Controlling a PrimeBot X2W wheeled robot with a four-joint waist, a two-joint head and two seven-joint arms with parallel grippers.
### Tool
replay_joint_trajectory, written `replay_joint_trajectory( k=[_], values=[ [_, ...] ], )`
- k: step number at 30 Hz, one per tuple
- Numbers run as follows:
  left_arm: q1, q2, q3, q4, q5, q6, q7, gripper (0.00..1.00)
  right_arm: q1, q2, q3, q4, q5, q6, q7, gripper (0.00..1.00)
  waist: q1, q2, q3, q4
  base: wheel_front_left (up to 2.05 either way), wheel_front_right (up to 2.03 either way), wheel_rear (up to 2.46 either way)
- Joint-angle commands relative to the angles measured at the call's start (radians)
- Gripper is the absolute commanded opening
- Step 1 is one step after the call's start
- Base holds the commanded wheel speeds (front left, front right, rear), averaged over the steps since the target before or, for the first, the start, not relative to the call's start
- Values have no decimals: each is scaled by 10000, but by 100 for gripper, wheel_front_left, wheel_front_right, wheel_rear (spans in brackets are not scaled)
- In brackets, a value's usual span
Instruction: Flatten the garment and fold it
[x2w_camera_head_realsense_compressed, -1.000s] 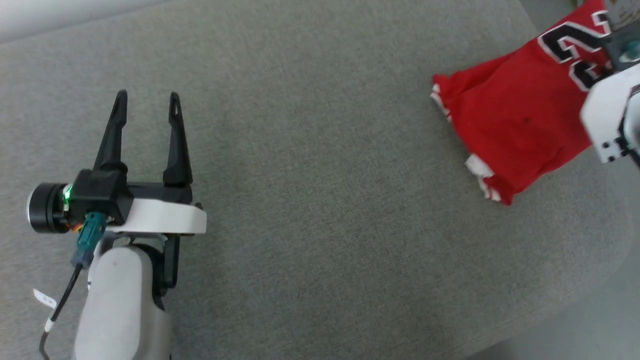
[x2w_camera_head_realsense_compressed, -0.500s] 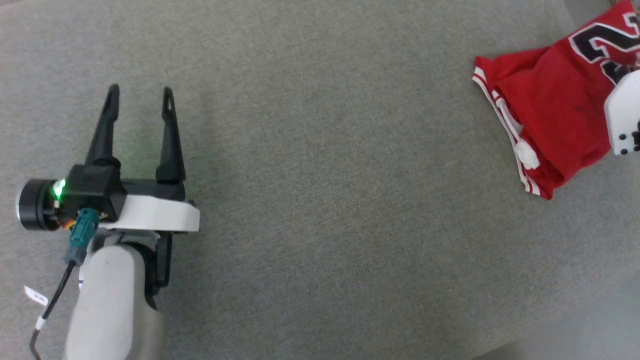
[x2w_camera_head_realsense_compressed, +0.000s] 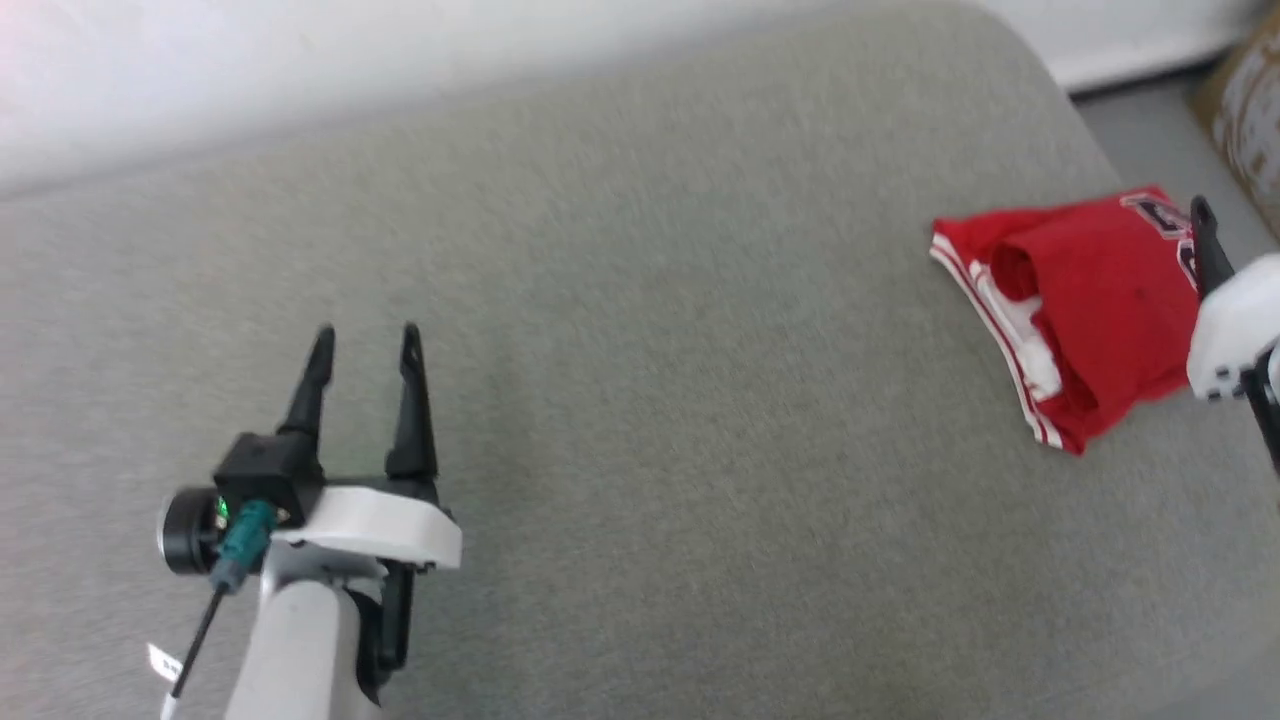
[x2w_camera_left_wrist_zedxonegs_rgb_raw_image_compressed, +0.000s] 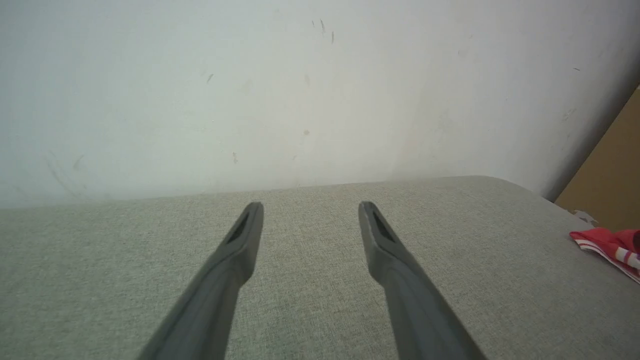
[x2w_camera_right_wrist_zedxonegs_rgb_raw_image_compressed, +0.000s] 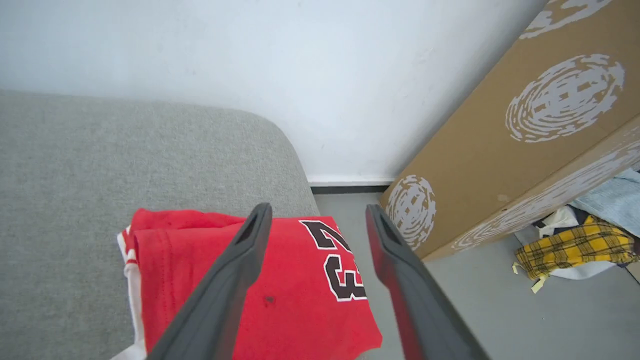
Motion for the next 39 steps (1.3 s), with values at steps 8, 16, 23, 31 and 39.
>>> replay_joint_trajectory(
  k=[8,16,23,31,39],
  values=[
    [387,-170,-165,604,-362,51,-122,100,2955,511,-397,-3641,1643,-21,-370,100,2,0,-1935,1601,0,0,0],
    [647,-212,-197,662,-504,2,-136,100,5113,1598,-370,-6455,2039,-21,-636,100,2,0,-2220,2183,0,0,0],
    [1001,-239,-198,600,-541,-129,-138,100,6236,2329,133,-7313,1952,-21,-816,100,2,0,-2419,2642,0,0,0],
    [1302,-259,-236,561,-434,-222,-138,100,6711,2637,371,-7181,1621,-21,-1155,100,2,0,-2454,2993,0,0,0],
    [1558,-282,-213,499,-397,-202,-139,100,7087,2766,389,-6959,1556,-21,-1337,100,2,0,-2426,3089,0,0,0]
  ],
)
